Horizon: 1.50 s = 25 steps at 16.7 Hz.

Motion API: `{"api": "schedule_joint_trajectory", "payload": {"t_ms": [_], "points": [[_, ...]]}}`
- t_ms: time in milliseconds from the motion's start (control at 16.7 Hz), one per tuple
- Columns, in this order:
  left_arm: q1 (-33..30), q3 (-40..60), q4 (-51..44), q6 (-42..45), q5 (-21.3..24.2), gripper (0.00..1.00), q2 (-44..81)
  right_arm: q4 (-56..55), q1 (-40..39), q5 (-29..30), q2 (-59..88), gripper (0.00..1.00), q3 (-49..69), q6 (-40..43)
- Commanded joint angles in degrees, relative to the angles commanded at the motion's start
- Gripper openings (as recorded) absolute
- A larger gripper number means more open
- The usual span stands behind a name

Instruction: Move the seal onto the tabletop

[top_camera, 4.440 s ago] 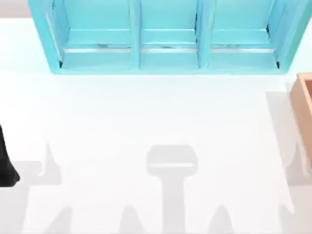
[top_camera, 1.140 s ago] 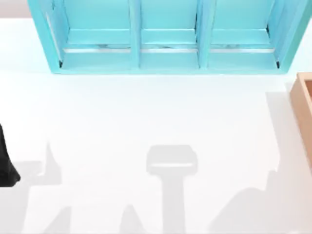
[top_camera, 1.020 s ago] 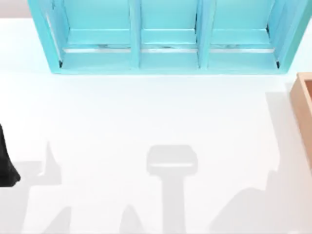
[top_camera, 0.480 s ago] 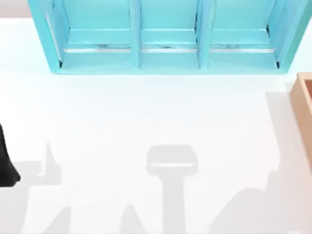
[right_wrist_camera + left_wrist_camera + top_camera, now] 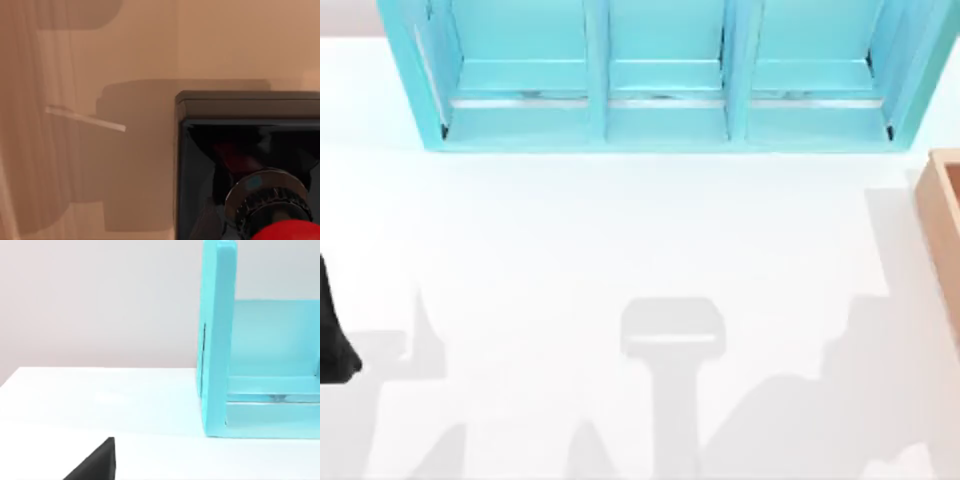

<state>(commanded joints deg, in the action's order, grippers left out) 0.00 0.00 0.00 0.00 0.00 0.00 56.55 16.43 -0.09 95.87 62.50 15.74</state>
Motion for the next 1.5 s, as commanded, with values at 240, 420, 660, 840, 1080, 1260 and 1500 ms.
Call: {"api": "schedule_joint_trajectory", "payload": {"t_ms": [240,420,660,840,1080,1260,1500], "points": [[0.00,0.00,0.00,0.00,0.00,1.00,0.00,12.47,-10.24,-0.02,-1.50,0.00,9.99,-10.09],[0.00,0.00,0.00,0.00,0.00,1.00,0.00,22.41,-19.23,-0.07,-3.36,0.00,17.58,-19.12],[0.00,0.00,0.00,0.00,0.00,1.00,0.00,29.76,-26.46,-0.04,-5.67,0.00,23.93,-26.38],[0.00,0.00,0.00,0.00,0.00,1.00,0.00,30.12,-26.81,-0.03,-5.84,0.00,24.26,-26.73],[0.00,0.00,0.00,0.00,0.00,1.00,0.00,29.44,-28.19,-0.10,-3.42,0.00,26.14,-28.44],[0.00,0.00,0.00,0.00,0.00,1.00,0.00,27.59,-33.11,0.05,4.16,0.00,32.11,-33.36],[0.00,0.00,0.00,0.00,0.00,1.00,0.00,23.75,-41.95,0.12,19.95,0.00,42.16,-42.36]]}}
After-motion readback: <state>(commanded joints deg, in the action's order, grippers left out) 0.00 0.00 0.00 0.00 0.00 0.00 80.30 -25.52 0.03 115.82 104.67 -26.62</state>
